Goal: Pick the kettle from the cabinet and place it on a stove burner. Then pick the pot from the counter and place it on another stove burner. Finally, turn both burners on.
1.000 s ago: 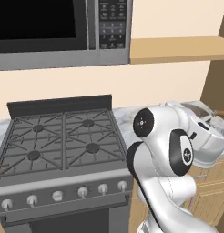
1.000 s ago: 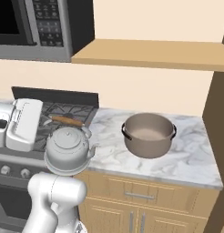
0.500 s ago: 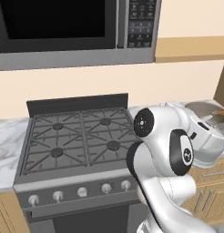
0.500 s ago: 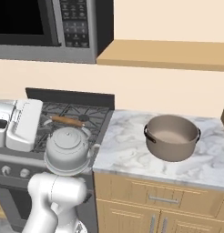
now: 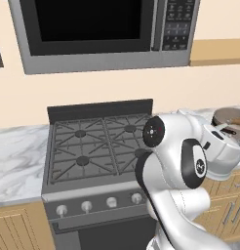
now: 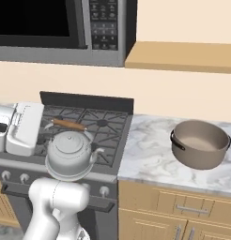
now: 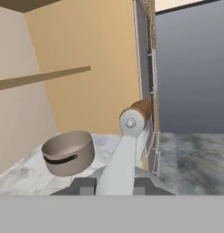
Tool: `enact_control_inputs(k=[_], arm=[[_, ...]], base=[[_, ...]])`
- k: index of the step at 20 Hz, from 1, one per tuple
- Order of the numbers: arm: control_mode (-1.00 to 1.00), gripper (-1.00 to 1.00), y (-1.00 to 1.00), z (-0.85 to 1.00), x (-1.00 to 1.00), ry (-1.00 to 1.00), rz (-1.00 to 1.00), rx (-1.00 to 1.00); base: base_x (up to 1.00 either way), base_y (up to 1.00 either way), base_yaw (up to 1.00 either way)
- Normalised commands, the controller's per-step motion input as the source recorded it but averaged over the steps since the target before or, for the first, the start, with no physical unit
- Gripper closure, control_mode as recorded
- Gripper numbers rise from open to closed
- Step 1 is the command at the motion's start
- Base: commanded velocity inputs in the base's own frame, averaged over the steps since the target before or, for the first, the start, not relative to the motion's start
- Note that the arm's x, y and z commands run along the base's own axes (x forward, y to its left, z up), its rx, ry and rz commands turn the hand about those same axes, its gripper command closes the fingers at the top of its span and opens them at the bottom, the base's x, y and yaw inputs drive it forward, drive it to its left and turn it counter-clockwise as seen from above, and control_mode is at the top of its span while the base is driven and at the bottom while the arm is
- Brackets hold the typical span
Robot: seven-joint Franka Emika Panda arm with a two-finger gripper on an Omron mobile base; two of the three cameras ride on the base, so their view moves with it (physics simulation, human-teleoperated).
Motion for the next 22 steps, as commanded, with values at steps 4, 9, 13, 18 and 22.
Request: enact_control_inputs(k=[4,9,13,18,22], arm=[[1.00,1.00,0.00,0.00,0.00,0.00,0.00,0.00],[1.00,1.00,0.00,0.00,0.00,0.00,0.00,0.00],[1.00,1.00,0.00,0.00,0.00,0.00,0.00,0.00],[1.00,1.00,0.00,0.00,0.00,0.00,0.00,0.00],[1.00,1.00,0.00,0.00,0.00,0.00,0.00,0.00]], base=[[0.09,0.41,0.00],[0.28,0.29,0.00],[0.39,0.24,0.00],[0.42,0.20,0.00],[0.40,0.20,0.00]])
